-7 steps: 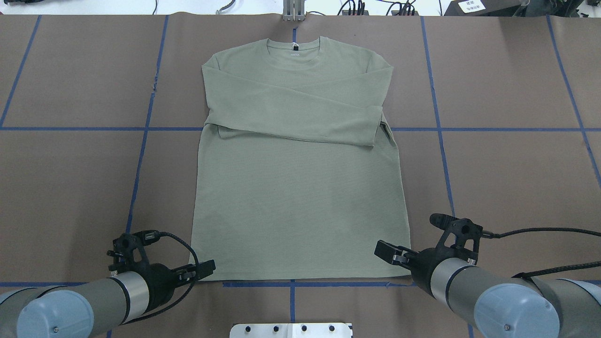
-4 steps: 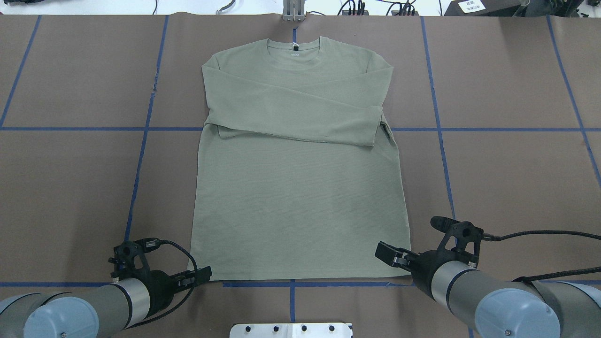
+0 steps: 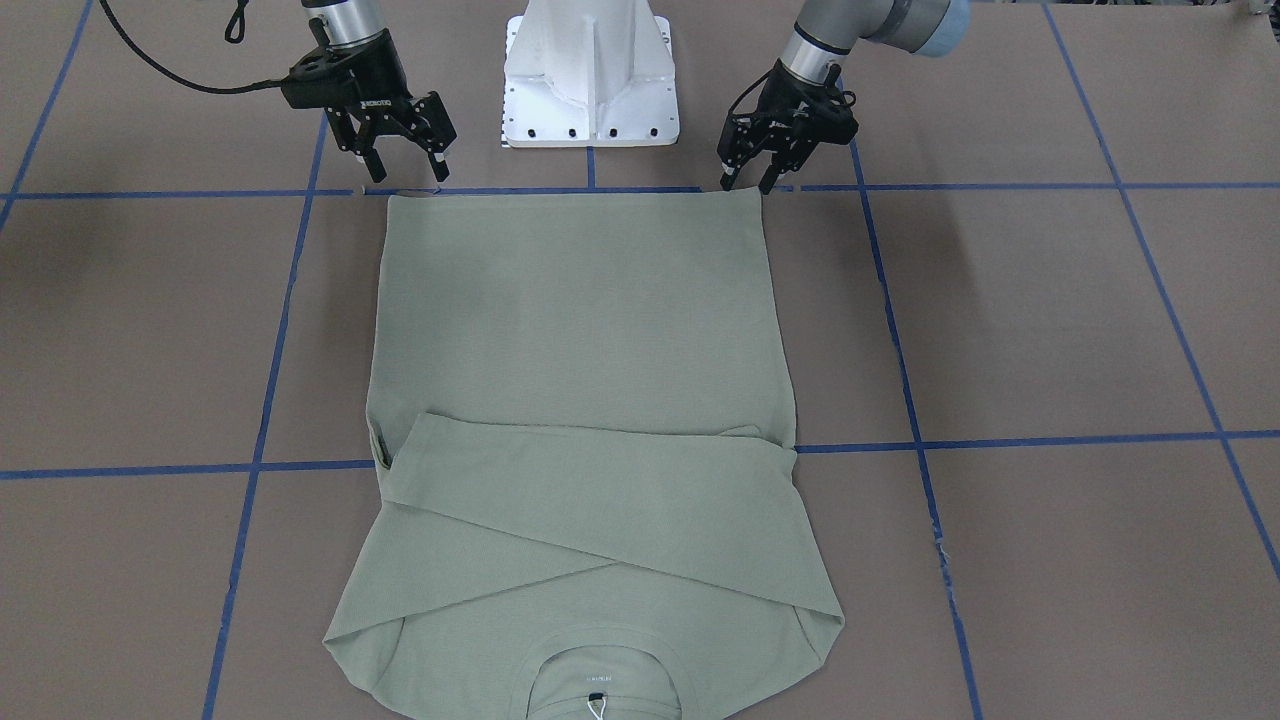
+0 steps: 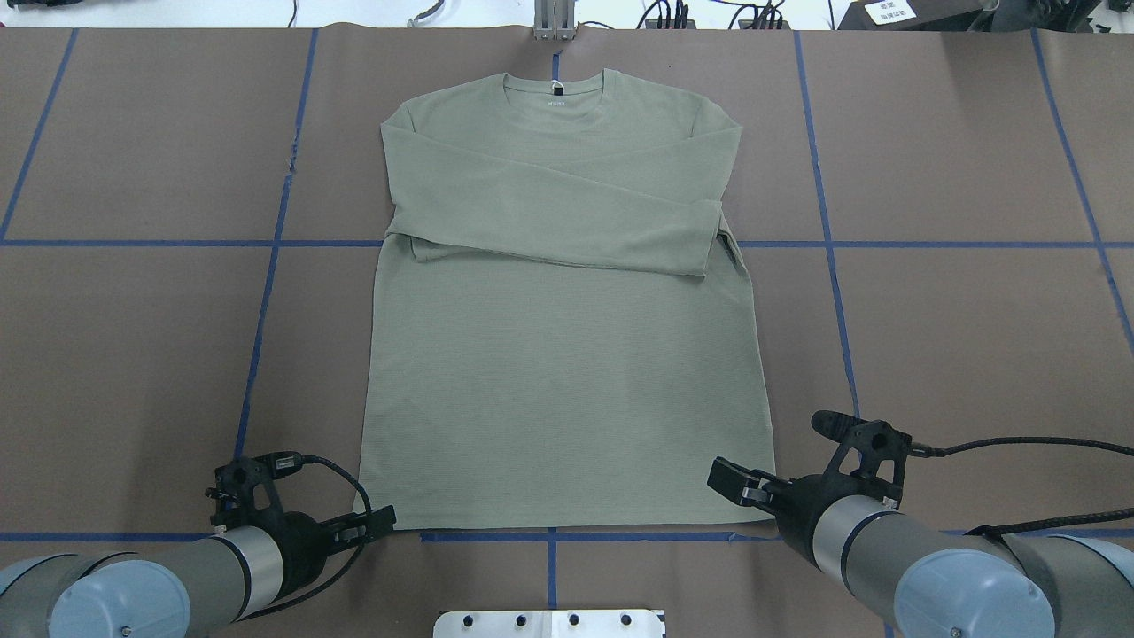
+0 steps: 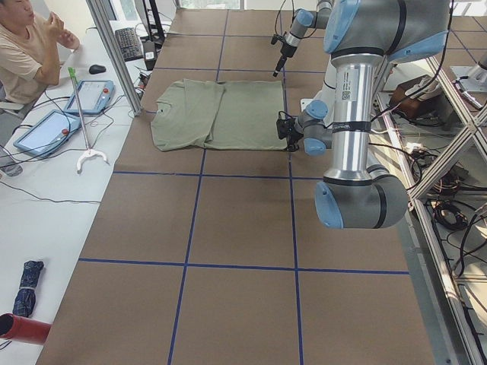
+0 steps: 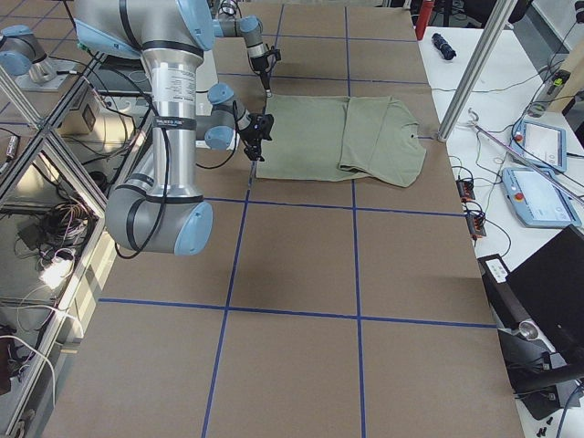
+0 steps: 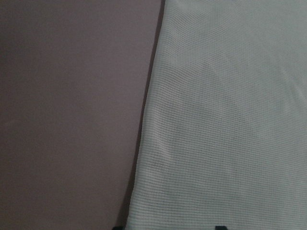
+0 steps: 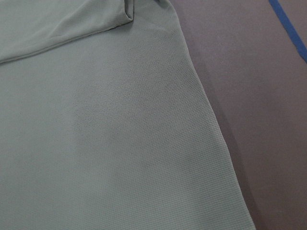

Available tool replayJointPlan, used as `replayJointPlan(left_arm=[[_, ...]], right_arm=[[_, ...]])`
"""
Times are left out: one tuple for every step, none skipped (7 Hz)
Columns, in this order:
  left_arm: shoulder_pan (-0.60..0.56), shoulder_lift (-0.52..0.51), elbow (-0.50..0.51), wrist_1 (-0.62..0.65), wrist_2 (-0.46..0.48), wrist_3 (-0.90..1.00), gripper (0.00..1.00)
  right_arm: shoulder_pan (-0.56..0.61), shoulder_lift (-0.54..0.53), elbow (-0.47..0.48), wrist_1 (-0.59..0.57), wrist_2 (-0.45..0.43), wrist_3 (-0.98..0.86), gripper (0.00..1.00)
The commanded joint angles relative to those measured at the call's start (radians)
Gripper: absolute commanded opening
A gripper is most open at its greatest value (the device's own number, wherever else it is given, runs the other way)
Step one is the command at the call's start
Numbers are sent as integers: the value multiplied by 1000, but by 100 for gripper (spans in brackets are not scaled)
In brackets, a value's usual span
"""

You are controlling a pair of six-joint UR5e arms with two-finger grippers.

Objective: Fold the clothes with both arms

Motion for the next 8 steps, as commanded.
replayJointPlan(left_arm=[[2,-1,2,1,-3,5,68],[2,-2,6,1,-3,5,64],[2,-10,10,1,-4,4,53],[2,-10,8,0,-4,1,44],[2,-10,10,-2,-3,-4,35],[2,-2,10,-2,-3,-4,27],[0,-1,10,-2,-3,-4,23],[0,1,10,-2,-3,-4,9]], right_arm=[[-1,-2,-1,0,-2,0,100],[-1,-2,-1,0,-6,0,100],[-4,-3,-1,0,-14,0,100],[-4,-3,-1,0,-14,0,100],[-6,-3,-1,0,-14,0,100],[-6,-3,-1,0,-14,0,100],[-6,-3,-1,0,-14,0,100],[-6,-3,-3,0,-14,0,100]])
